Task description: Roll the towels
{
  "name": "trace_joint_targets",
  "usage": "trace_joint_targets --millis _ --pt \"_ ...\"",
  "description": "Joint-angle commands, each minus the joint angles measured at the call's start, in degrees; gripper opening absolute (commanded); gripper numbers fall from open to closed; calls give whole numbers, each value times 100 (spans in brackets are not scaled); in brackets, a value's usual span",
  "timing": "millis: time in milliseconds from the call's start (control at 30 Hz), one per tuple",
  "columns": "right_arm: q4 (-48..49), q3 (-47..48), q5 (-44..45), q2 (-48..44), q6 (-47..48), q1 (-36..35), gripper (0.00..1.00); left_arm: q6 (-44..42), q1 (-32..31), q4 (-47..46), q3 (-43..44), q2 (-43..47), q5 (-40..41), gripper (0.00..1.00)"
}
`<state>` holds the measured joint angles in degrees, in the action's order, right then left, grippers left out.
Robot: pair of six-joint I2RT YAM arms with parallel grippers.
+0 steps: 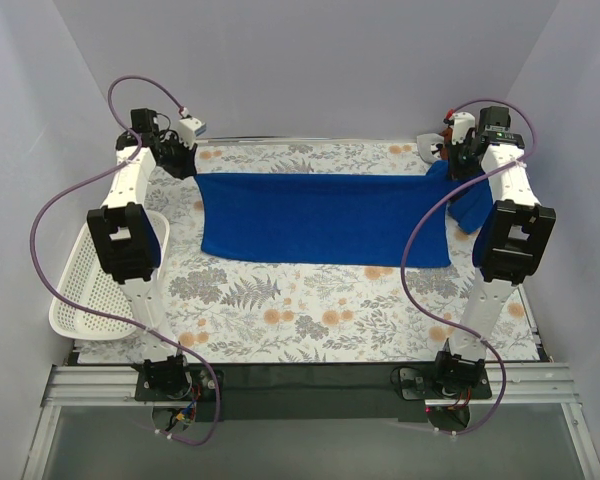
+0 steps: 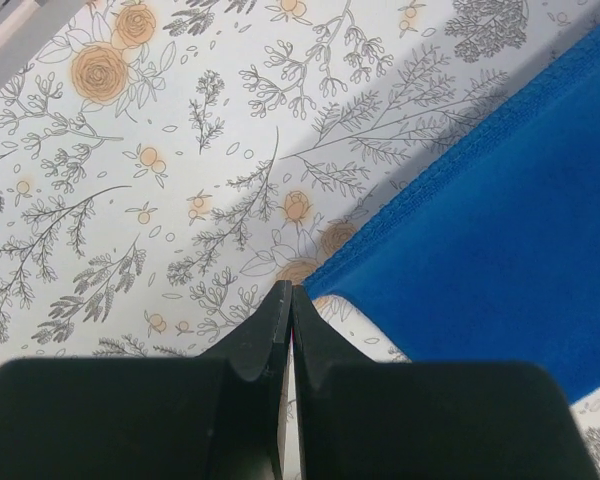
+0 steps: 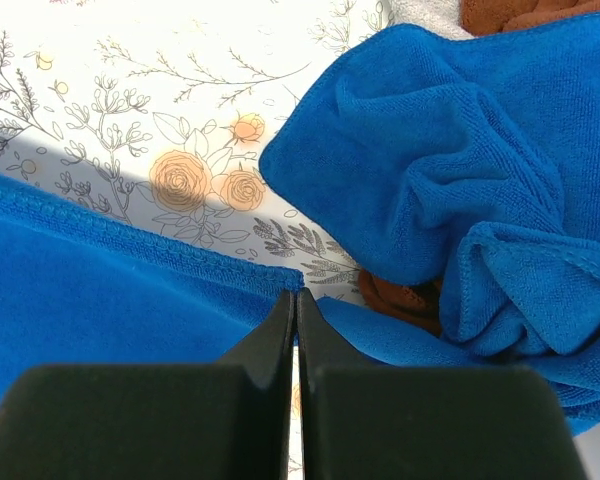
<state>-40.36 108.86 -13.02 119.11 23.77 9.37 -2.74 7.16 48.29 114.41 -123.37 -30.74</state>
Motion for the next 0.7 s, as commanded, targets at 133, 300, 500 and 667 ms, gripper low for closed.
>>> trace_joint_targets --millis 133,300,500,667 --pt "371 -49 18 -362 40 127 1 -33 40 -620 -447 552 -46 0" --pt "345 -294 -78 -485 128 127 1 -191 49 -373 -533 542 -274 0" --pt "353 -1242 -96 -915 523 127 1 -788 58 -154 -1438 990 -213 0" --pt "353 -1858 -52 -1354 734 136 1 -1263 145 170 -2054 1456 -178 0"
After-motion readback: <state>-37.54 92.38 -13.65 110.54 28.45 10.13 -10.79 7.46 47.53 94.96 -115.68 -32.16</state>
